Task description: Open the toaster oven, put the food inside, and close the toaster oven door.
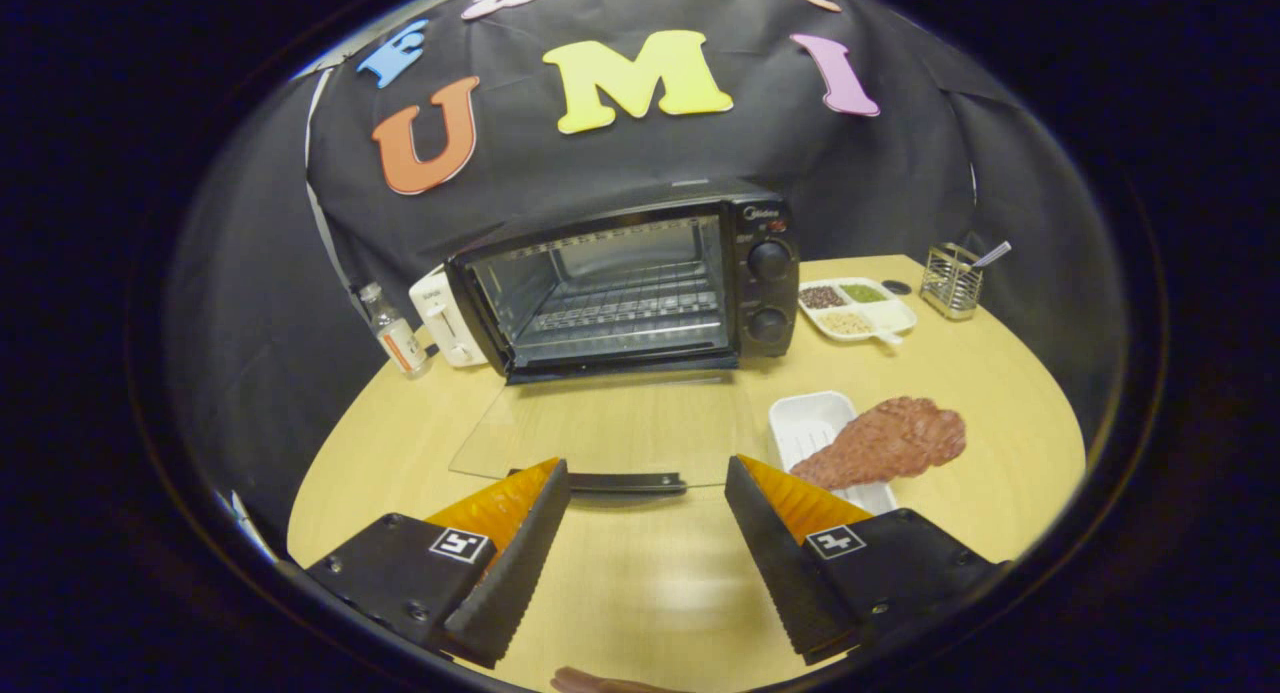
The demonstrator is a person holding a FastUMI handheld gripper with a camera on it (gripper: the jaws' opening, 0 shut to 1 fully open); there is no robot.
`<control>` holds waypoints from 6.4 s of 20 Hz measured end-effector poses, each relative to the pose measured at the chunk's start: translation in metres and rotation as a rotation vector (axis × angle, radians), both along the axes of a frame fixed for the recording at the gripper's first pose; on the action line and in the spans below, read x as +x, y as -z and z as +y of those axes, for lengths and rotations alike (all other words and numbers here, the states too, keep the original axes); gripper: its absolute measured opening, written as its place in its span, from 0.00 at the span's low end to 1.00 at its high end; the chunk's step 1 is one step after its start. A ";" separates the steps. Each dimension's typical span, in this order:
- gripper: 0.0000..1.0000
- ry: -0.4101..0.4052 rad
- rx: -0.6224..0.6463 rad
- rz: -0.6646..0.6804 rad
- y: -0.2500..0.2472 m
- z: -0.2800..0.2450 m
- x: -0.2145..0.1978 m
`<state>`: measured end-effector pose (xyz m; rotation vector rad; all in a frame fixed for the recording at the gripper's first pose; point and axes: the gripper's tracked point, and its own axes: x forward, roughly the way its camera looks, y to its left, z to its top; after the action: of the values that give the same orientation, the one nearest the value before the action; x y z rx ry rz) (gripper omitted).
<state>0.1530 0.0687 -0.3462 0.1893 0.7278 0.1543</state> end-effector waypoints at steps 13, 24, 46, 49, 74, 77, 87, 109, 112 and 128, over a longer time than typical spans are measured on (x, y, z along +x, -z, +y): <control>0.99 -0.008 -0.041 0.082 -0.005 -0.143 0.014; 0.61 -0.126 0.354 0.265 0.027 -0.167 0.017; 0.08 -0.219 -0.029 -0.111 -0.091 -0.090 -0.019; 0.07 -0.217 -0.076 -0.197 -0.112 -0.065 -0.014; 0.07 -0.006 0.202 -0.295 -0.056 0.059 0.124; 0.07 0.052 0.293 -0.288 -0.040 0.066 0.148; 0.08 0.216 0.615 -0.218 0.010 0.081 0.221; 0.76 0.287 0.112 -0.347 0.015 0.045 0.194; 0.96 0.246 0.063 -0.394 0.009 0.051 0.161; 1.00 0.044 -0.116 -0.139 0.067 0.083 0.014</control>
<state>0.1673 0.1518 -0.4135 0.0829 0.5918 0.0819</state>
